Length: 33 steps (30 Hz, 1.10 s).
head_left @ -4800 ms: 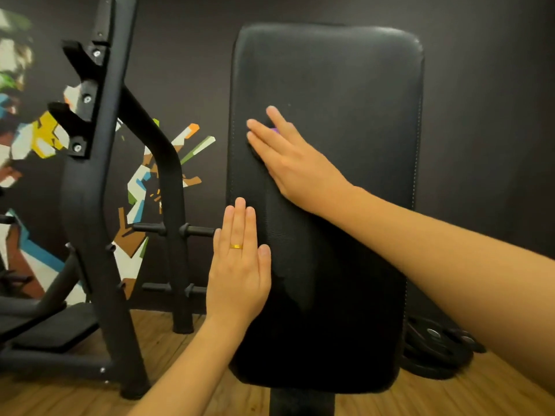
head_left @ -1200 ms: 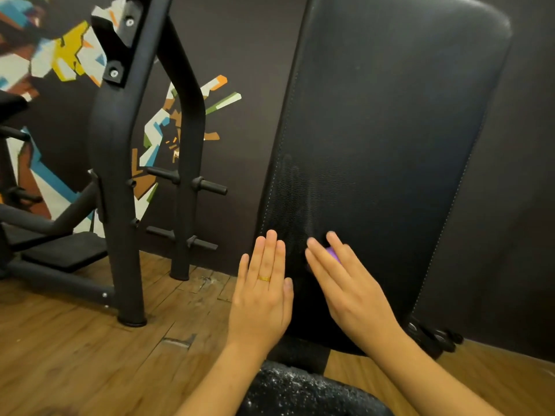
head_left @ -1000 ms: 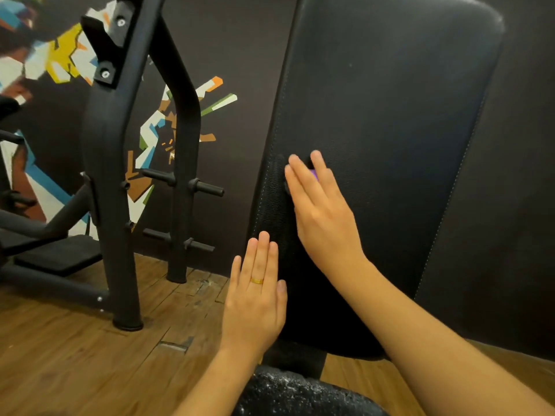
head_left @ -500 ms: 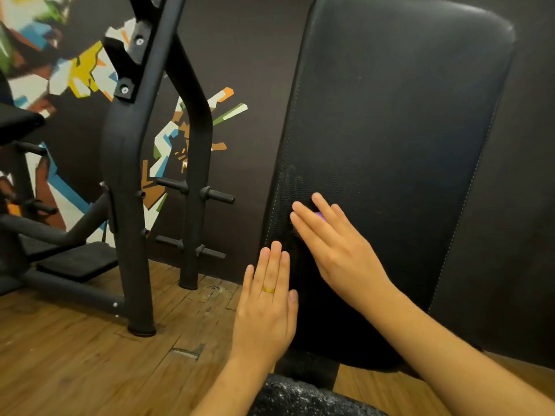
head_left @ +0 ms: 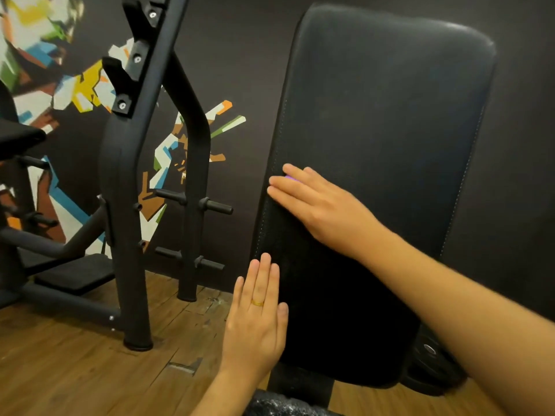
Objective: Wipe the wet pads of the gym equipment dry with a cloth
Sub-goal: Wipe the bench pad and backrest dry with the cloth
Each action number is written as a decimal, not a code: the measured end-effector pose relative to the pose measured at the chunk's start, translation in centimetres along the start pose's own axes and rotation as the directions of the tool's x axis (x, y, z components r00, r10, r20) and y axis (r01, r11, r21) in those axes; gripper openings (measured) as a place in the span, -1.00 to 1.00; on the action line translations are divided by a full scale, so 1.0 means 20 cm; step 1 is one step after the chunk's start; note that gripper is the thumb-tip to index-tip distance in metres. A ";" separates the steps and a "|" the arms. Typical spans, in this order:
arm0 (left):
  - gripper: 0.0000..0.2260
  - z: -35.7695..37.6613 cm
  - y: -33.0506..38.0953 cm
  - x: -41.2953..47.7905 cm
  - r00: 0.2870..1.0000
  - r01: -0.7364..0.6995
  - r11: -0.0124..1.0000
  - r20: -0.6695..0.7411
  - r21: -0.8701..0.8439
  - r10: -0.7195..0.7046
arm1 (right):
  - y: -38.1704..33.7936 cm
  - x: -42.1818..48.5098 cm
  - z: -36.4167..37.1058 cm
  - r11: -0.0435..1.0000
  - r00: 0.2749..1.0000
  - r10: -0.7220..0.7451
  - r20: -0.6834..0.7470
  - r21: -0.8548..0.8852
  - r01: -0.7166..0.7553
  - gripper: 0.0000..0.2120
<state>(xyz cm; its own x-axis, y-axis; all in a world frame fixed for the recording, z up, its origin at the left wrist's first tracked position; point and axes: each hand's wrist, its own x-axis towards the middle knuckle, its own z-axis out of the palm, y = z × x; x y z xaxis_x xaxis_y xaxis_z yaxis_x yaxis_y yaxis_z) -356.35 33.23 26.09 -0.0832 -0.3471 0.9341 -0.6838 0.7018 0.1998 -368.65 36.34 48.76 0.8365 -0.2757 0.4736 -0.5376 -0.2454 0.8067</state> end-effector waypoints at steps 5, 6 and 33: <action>-0.47 0.00 0.00 0.01 1.000 0.002 1.000 0.006 0.024 -0.002 | 0.49 0.21 -0.12 0.951 0.961 0.270 -0.066 -0.139 -0.276 -0.54; -0.47 0.00 0.00 0.00 1.000 -0.002 1.000 0.005 0.030 0.002 | 0.58 0.23 -0.16 0.905 0.914 0.392 -0.107 -0.132 -0.404 -0.55; -0.47 0.00 -0.01 0.00 1.000 -0.021 1.000 0.005 0.015 0.021 | -0.21 -0.06 0.07 0.998 0.998 0.000 0.065 0.062 -0.004 -0.39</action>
<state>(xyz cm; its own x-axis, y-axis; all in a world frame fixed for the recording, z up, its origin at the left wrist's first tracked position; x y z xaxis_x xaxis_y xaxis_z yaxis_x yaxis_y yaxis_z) -356.16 32.99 26.07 -0.1014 -0.3352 0.9367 -0.6925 0.6998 0.1754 -367.55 36.42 44.41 0.8276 -0.3355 0.4499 -0.5468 -0.3009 0.7813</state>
